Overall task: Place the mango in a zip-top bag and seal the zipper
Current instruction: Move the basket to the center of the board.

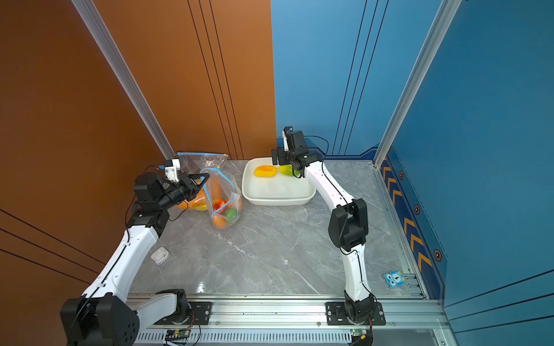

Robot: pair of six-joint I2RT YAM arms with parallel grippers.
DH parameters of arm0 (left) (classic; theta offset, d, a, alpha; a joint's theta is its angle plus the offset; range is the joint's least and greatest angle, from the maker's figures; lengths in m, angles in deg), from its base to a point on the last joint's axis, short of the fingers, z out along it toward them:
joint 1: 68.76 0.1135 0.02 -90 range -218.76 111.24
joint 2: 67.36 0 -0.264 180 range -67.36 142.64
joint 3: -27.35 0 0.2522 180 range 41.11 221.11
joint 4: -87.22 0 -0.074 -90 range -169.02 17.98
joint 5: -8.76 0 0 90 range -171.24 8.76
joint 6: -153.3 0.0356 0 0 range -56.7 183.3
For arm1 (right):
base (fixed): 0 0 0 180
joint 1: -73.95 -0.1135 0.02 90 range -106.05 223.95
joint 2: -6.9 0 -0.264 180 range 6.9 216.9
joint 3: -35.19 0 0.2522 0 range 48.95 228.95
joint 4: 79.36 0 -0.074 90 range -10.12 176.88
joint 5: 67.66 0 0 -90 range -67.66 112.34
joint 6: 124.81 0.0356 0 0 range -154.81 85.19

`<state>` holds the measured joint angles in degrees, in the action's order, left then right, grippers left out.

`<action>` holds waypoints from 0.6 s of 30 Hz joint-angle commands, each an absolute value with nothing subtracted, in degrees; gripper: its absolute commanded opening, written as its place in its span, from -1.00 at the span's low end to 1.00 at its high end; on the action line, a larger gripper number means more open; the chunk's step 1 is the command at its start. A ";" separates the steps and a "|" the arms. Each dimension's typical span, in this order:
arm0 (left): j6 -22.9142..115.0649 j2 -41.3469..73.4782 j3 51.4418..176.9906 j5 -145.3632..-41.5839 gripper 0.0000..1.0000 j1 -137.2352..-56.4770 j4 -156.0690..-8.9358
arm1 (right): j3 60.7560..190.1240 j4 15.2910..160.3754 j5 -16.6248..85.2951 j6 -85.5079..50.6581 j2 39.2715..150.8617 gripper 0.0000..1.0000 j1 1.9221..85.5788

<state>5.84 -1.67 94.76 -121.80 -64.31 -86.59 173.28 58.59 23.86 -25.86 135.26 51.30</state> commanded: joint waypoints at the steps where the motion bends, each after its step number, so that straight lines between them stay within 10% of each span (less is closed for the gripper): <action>1: 6.50 -2.50 95.78 -121.81 -1.00 -64.53 -88.67 | 183.03 46.46 23.54 -28.11 143.60 1.00 53.41; 18: 8.26 -2.50 95.62 -120.49 -1.00 -66.22 -88.69 | 204.36 46.13 22.86 -25.04 166.41 1.00 55.04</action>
